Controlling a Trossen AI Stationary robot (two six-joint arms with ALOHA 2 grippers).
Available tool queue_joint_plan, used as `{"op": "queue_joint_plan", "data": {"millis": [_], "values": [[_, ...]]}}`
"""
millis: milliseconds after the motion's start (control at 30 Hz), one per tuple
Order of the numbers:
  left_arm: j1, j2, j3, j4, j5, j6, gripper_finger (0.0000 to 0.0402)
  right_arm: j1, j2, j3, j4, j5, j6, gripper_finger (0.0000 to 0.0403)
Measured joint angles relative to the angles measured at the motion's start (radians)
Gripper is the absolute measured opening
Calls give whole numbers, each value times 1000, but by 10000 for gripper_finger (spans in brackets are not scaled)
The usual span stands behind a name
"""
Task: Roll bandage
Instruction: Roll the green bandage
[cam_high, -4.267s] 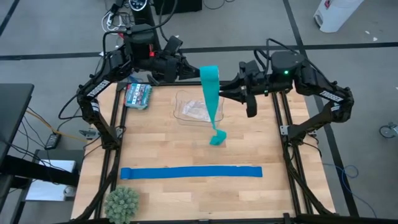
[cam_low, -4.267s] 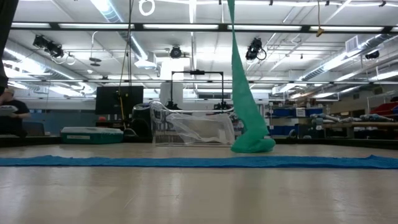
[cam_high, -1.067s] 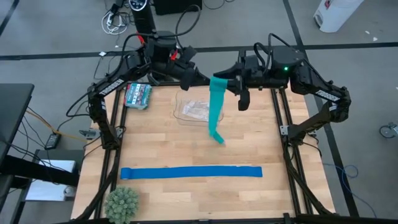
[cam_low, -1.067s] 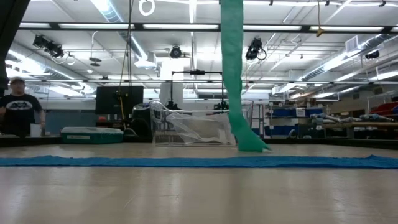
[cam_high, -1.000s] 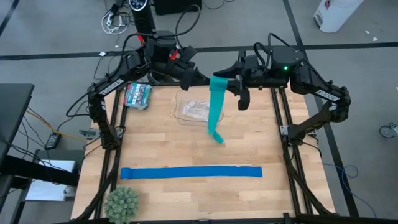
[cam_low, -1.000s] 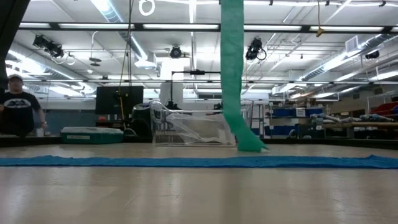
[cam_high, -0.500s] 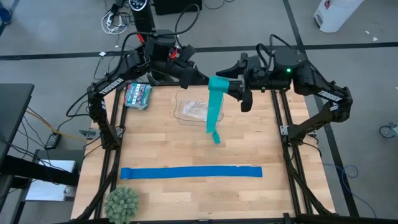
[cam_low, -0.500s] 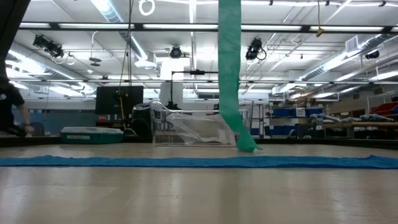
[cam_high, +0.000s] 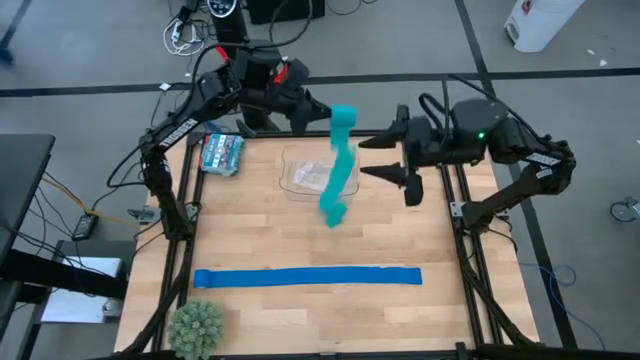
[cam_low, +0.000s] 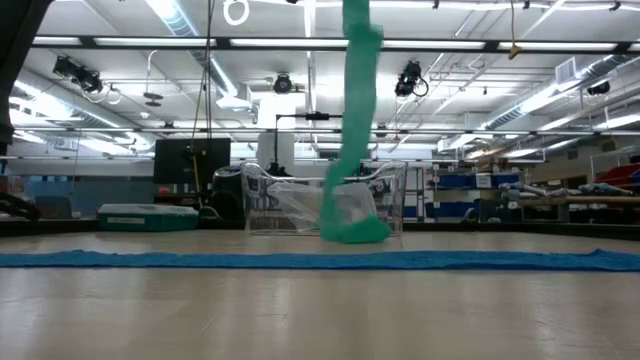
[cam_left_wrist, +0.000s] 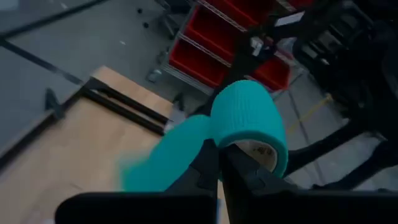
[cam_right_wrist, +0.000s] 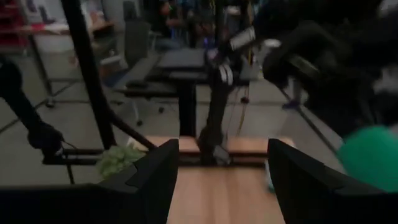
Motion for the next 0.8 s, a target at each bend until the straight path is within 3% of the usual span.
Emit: {"op": "queue_joint_plan", "data": {"millis": [167, 267, 400, 567, 800], "values": [[-6, 0, 21, -102, -2, 110, 12, 44, -25, 0, -99, 209, 75, 230], [-11, 0, 33, -179, 8, 174, 12, 42, -37, 1, -96, 256, 87, 224], [-39, 0, 52, -241, 43, 214, 12, 3, -27, 1, -70, 229, 163, 214], [-80, -3, 72, -253, 56, 254, 12, -52, 6, 1, -116, 111, 260, 202], [-95, -3, 72, -264, 75, 176, 12, -60, 50, 1, -97, 80, 124, 184]]}}
